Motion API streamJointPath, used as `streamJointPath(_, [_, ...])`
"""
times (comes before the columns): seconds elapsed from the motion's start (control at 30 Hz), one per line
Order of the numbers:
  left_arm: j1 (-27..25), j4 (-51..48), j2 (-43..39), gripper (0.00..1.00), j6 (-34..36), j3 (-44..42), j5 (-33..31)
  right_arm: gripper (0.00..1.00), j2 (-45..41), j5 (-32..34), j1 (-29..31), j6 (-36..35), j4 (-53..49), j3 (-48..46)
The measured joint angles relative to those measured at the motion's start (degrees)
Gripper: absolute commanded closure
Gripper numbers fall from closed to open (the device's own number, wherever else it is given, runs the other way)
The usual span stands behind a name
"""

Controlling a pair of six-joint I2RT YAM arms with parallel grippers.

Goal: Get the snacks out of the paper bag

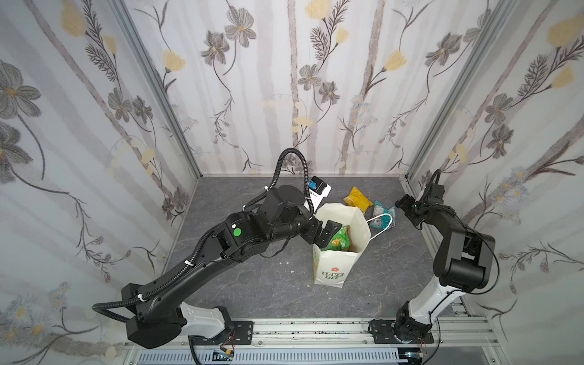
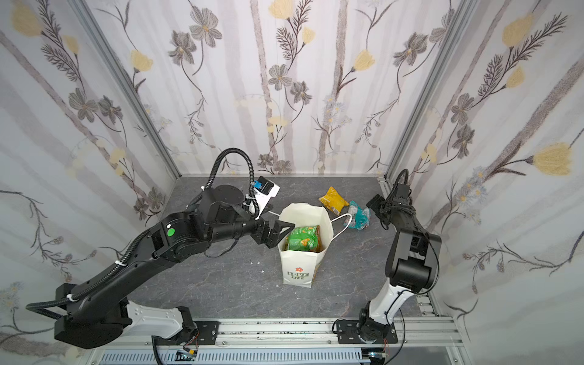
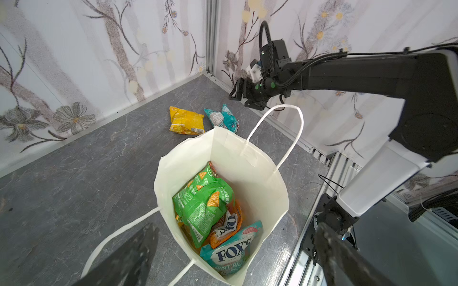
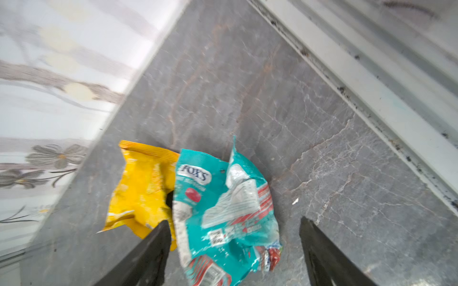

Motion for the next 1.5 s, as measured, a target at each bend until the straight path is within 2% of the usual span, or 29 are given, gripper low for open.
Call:
streamJointPath(0.13, [0.0, -1.6, 3.0, 0.03, -0.2, 3.1, -0.7, 0.13, -10.7, -2.3, 1.9, -0.4, -0.7, 0.2])
streamJointPath(0.3, [0.0, -3.6, 7.3, 0.05, -0.7, 7.3, -2.4, 0.01, -22.5, -7.0, 6.6, -1.4, -2.4, 4.0])
streamJointPath(0.47, [0.2, -5.4, 11.8, 0.06, -0.8, 10.8, -3.1, 0.0, -33.1, -12.0, 11.8, -2.6, -5.2, 5.2])
streamJointPath(0.63, [0.7, -7.4, 15.9, 0.07, -0.8, 13.5, -3.1, 0.0, -41.0, -14.1, 17.6, -3.5, -8.7, 5.2])
streamJointPath(0.8, [1.0, -8.5, 19.8, 0.09, -1.0, 16.0, -2.9, 0.0, -45.9, -14.8, 24.1, -4.4, -15.5, 5.4])
streamJointPath(1.07, [1.3, -13.1, 27.4, 0.18, -2.0, 21.8, -2.4, 0.01, -53.1, -13.4, 32.2, -3.8, -26.3, 2.9])
streamJointPath(1.27, [1.3, -16.6, 32.5, 0.23, -2.5, 24.1, -1.2, 0.0, -56.5, -11.3, 33.7, -3.1, -32.5, 2.0])
streamJointPath(1.5, [1.3, -19.3, 37.1, 0.26, -2.5, 25.2, -0.7, 0.0, -59.1, -10.2, 33.8, -2.3, -35.2, 0.7])
